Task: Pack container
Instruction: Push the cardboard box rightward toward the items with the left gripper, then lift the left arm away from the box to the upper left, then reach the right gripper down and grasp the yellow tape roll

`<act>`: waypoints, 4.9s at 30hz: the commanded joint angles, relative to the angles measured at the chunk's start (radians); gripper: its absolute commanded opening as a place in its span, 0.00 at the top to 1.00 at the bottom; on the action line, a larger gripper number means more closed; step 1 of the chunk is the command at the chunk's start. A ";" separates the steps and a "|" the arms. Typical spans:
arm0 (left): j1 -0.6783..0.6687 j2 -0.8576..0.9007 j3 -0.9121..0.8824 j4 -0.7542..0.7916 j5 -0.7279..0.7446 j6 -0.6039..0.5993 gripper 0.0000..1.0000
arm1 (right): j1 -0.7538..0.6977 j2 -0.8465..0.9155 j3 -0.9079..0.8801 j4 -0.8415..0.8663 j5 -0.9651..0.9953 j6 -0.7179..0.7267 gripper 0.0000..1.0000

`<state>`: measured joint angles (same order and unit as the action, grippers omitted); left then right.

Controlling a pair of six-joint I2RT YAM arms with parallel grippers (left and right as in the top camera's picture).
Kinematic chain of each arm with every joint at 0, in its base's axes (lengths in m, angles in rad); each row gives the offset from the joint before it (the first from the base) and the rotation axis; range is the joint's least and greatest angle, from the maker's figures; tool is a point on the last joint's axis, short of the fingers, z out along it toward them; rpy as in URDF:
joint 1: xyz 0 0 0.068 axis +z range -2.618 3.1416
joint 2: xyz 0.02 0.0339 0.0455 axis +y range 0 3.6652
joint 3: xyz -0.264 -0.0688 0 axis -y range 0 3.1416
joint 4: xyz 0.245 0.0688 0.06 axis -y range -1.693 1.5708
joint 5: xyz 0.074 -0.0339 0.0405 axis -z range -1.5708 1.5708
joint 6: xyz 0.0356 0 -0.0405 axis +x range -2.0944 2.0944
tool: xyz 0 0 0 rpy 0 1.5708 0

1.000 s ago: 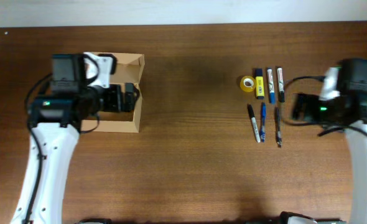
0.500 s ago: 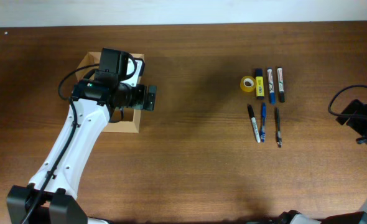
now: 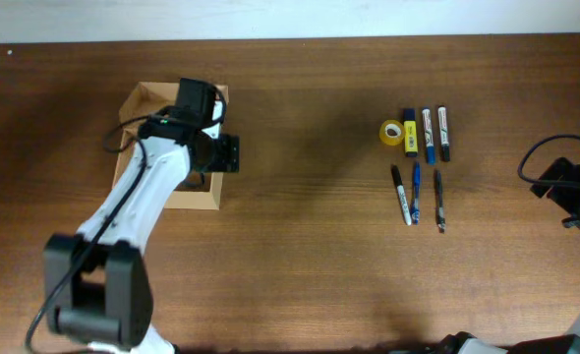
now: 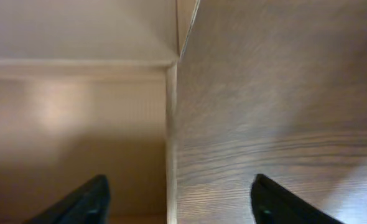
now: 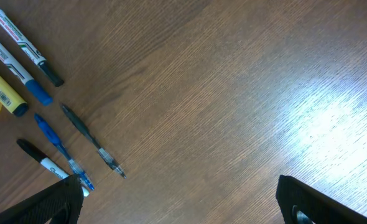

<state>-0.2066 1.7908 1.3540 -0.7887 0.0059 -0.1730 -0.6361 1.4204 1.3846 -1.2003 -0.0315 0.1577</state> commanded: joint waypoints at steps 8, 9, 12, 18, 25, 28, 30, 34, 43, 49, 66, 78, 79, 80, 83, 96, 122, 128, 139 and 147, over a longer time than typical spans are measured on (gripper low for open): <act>-0.002 0.095 0.012 -0.005 -0.010 -0.014 0.90 | -0.006 0.002 0.017 -0.005 -0.013 0.009 0.01; -0.002 0.095 0.013 -0.005 -0.010 -0.014 0.97 | -0.006 0.002 0.017 -0.005 -0.013 0.009 0.01; -0.006 0.095 0.027 -0.013 -0.002 -0.014 0.98 | -0.006 0.002 0.017 -0.008 -0.013 0.009 0.01; -0.047 0.094 0.170 -0.127 0.005 -0.064 0.98 | -0.006 0.002 0.017 -0.016 -0.013 0.009 0.01; -0.200 0.094 0.463 -0.243 -0.036 -0.201 0.98 | -0.006 0.002 0.017 -0.018 -0.033 0.013 0.01; -0.288 0.095 0.528 -0.244 -0.080 -0.294 0.98 | -0.006 0.002 0.017 -0.020 -0.040 0.016 0.01; -0.337 0.098 0.539 -0.238 -0.086 -0.347 0.98 | -0.006 0.002 0.017 -0.022 -0.040 0.016 0.01; -0.446 0.136 0.539 -0.201 -0.087 -0.439 0.99 | -0.006 0.002 0.017 -0.025 -0.044 0.016 0.01; -0.581 0.333 0.547 -0.148 -0.146 -0.464 0.98 | -0.006 0.002 0.017 -0.038 -0.056 0.017 0.01; -0.568 0.417 0.547 -0.148 -0.217 -0.497 0.99 | -0.006 0.002 0.017 -0.053 -0.074 0.017 0.01; -0.517 0.429 0.552 -0.065 -0.203 -0.474 0.23 | -0.006 0.002 0.017 -0.054 -0.116 0.016 0.01; -0.517 0.429 0.790 -0.217 -0.243 -0.351 0.20 | -0.006 0.002 0.017 -0.053 -0.116 0.016 0.01; -0.517 0.429 0.821 -0.235 -0.251 -0.344 0.20 | -0.006 0.002 0.017 -0.053 -0.116 0.016 0.01; -0.517 0.429 0.855 -0.254 -0.263 -0.344 0.20 | -0.006 0.002 0.017 -0.053 -0.116 0.016 0.01; -0.517 0.429 0.947 -0.298 -0.283 -0.328 0.19 | -0.005 0.002 0.017 -0.049 -0.116 0.016 0.01; -0.389 0.428 1.346 -0.589 -0.426 -0.198 0.13 | -0.006 0.002 0.017 -0.050 -0.116 0.016 0.01; 0.354 0.429 1.442 -0.821 -0.054 -0.124 0.00 | 0.034 0.002 0.017 0.050 -0.299 -0.027 0.23; 0.354 0.429 1.442 -0.828 -0.053 -0.124 0.00 | 0.277 0.049 0.018 0.069 -0.192 -0.029 0.23; 0.354 0.429 1.442 -0.828 -0.050 -0.124 0.00 | 0.595 0.354 0.180 0.128 -0.169 -0.029 0.27; 0.354 0.429 1.442 -0.828 -0.050 -0.124 0.00 | 0.705 0.574 0.468 0.089 -0.075 -0.049 0.28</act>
<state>0.1417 2.2204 2.7773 -1.6138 -0.0547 -0.3092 0.0330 1.9434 1.7725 -1.1023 -0.1711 0.1295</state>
